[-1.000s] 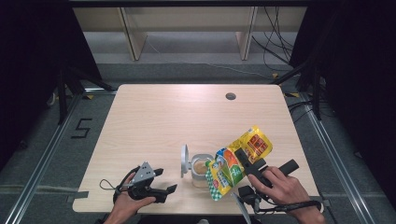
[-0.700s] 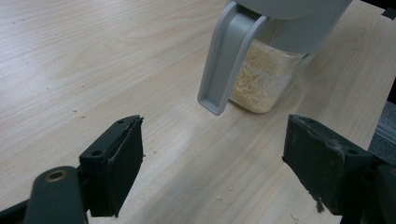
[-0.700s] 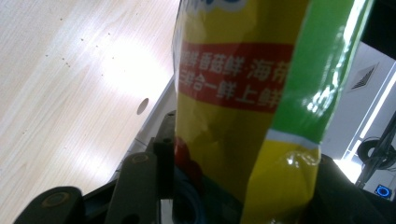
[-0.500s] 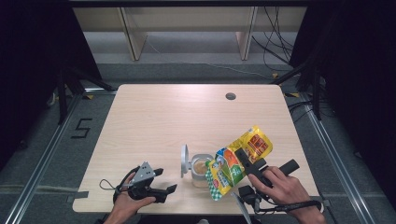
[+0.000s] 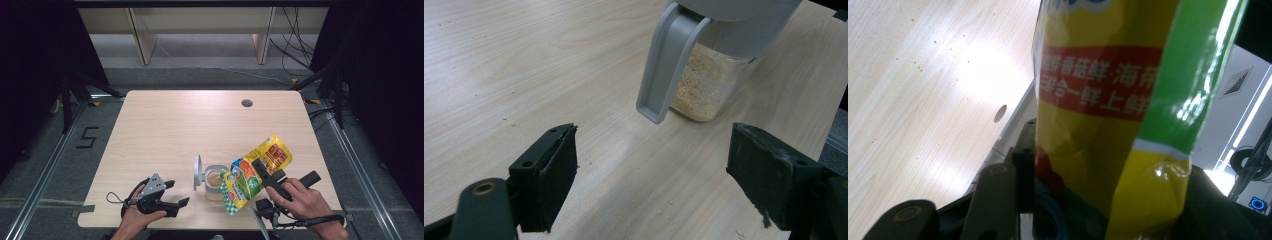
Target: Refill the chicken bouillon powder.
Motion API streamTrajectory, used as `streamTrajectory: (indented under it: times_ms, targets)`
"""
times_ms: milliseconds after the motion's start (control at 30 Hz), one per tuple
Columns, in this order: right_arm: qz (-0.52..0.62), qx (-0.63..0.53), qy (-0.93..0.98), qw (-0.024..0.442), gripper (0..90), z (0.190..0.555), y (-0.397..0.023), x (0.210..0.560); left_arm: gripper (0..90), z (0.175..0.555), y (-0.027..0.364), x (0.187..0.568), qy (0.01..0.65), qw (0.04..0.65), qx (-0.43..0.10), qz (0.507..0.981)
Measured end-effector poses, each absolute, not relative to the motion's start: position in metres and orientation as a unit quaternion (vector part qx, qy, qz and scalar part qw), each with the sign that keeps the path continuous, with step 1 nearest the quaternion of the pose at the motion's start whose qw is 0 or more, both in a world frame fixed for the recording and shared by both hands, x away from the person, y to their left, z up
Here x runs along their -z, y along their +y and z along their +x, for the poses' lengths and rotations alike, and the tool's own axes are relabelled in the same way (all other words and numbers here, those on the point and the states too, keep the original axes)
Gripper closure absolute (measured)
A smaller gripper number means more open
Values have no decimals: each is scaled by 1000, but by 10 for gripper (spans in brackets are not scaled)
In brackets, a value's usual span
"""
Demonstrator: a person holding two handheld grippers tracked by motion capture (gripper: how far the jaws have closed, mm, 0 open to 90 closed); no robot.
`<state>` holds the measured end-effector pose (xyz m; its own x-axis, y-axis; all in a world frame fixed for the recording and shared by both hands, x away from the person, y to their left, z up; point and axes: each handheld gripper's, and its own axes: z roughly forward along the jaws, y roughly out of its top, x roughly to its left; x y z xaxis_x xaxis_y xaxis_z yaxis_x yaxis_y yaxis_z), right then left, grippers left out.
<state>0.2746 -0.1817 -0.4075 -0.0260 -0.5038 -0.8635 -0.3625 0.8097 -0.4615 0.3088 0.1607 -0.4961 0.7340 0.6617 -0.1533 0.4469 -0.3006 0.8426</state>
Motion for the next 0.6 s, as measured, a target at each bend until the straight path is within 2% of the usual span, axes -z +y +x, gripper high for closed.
streamTrajectory:
  times_ms: [600]
  targets:
    - [-302, 58, 715, 628, 588, 274, -182, 407, 196, 309, 161, 496, 347, 479, -113, 799]
